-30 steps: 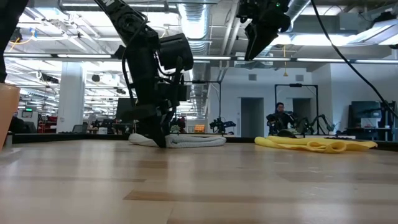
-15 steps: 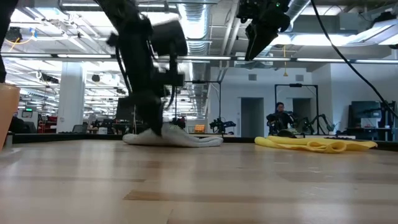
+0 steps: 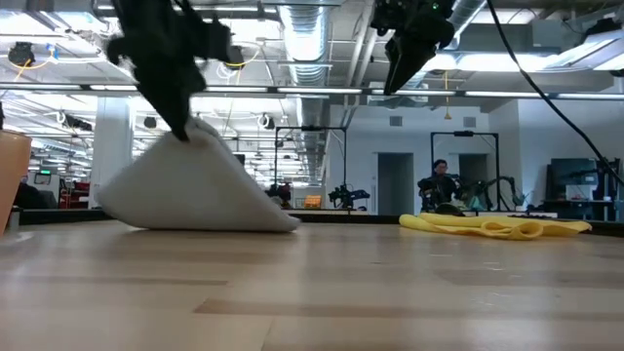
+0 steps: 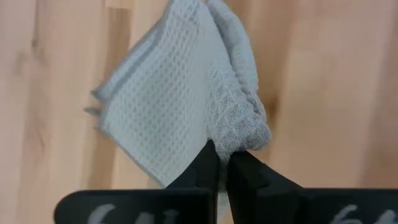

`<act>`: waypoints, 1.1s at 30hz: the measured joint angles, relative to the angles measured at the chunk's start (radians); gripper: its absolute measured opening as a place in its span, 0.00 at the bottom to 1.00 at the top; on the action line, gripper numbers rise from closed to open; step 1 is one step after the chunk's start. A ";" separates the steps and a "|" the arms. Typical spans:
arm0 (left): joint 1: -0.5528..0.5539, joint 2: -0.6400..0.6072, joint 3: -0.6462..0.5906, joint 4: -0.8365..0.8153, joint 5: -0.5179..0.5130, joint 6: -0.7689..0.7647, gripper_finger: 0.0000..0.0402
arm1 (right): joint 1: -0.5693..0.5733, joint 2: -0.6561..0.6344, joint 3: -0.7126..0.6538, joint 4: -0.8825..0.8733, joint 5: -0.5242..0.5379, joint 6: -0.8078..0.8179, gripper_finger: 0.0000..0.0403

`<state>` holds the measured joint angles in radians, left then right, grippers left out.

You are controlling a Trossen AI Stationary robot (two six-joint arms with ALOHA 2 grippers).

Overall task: Fold microfiber towels
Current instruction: Put the gray towel into the orange bin

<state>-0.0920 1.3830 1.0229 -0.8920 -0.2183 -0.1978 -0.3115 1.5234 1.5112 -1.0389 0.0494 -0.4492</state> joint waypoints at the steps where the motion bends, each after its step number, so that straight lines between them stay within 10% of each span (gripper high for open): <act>1: -0.021 -0.018 0.000 -0.019 0.000 -0.026 0.00 | 0.003 0.000 0.000 0.000 0.000 0.000 0.56; 15: -0.319 -0.162 0.005 -0.172 0.031 -0.367 0.00 | 0.082 0.000 0.000 0.063 -0.007 0.024 0.56; 33: -0.626 -0.107 0.301 -0.428 0.033 -0.811 0.00 | 0.107 0.000 0.000 0.105 -0.029 0.042 0.56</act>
<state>-0.7178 1.2760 1.3238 -1.3196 -0.1856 -1.0084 -0.2043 1.5234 1.5112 -0.9337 0.0205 -0.4072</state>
